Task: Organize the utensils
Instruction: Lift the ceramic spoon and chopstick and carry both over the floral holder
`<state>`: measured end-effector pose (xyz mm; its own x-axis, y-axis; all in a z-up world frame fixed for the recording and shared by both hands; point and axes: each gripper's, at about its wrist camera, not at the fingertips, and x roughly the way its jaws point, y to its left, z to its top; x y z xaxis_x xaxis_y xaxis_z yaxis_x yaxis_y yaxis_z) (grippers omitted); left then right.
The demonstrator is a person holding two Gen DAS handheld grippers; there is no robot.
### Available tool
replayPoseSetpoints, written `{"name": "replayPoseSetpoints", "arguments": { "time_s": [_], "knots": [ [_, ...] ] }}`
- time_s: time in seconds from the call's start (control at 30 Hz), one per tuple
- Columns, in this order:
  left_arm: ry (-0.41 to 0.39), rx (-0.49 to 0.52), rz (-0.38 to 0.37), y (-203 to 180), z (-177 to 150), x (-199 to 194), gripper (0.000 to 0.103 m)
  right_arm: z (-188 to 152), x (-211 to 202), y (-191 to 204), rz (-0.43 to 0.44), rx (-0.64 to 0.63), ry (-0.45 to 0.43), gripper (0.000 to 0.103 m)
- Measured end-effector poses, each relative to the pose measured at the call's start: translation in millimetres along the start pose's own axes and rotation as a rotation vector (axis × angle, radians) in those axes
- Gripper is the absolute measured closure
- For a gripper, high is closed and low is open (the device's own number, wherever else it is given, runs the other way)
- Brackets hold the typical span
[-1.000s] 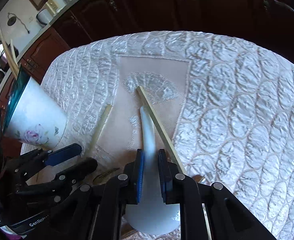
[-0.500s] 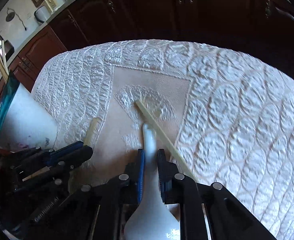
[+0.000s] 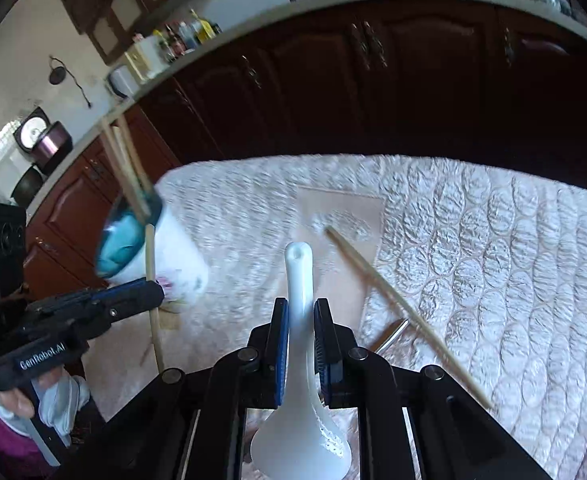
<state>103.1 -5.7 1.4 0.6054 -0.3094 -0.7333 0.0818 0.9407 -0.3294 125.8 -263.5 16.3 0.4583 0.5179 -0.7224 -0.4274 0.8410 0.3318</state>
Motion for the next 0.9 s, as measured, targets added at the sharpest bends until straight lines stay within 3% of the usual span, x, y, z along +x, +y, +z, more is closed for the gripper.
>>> {"name": "replayPoseSetpoints", "arguments": {
  "time_s": [0.17, 0.37, 0.63, 0.9],
  "knots": [
    [-0.046, 0.031, -0.010, -1.2, -4.3, -43.1, 0.098, -2.4, -34.6, 22.9, 0.013, -0.026, -0.054, 0.091],
    [-0.110, 0.042, -0.019, 4.7, 1.5, -88.5, 0.098, 9.2, -47.9, 59.0, 0.019, -0.063, -0.099, 0.091],
    [-0.277, 0.024, 0.047, 30.4, 36.2, -151.2, 0.098, 38.1, -24.2, 107.3, 0.051, -0.136, -0.130, 0.094],
    [-0.374, -0.001, 0.100, 57.5, 67.4, -187.5, 0.098, 61.7, -20.7, 138.6, 0.106, -0.194, -0.152, 0.097]
  ]
}}
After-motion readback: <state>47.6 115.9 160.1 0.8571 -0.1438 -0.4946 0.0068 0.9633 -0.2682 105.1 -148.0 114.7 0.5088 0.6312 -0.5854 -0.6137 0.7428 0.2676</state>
